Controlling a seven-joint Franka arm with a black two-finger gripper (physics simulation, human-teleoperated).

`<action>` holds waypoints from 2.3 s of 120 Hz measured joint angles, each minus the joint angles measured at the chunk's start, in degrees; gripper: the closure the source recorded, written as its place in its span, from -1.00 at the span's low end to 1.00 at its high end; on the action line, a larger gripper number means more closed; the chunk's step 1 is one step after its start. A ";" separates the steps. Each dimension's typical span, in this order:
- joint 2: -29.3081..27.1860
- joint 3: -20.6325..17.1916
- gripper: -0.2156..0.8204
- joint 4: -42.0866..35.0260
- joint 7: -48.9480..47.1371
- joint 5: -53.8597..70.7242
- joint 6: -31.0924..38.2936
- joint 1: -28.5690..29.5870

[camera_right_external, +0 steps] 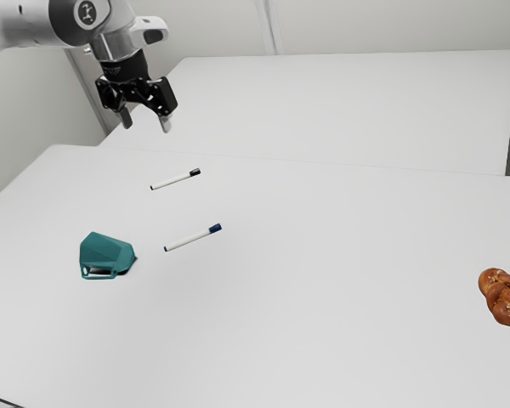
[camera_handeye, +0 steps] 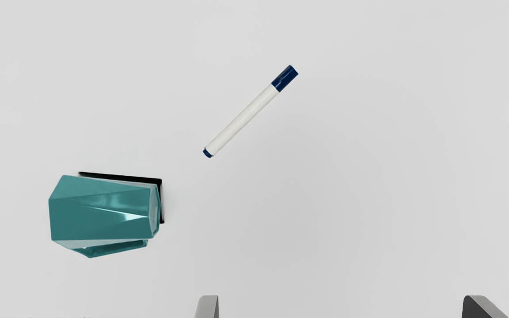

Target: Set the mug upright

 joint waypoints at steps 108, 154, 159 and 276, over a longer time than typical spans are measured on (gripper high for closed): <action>-4.57 -0.26 -0.58 -18.54 10.90 -10.00 5.60 13.95; -0.17 -0.07 -0.58 -25.70 31.97 -19.87 11.02 30.48; 0.94 -0.13 -0.58 -25.58 33.77 -20.31 11.19 31.78; 24.44 -0.32 -0.55 -10.88 53.42 -31.12 4.76 39.34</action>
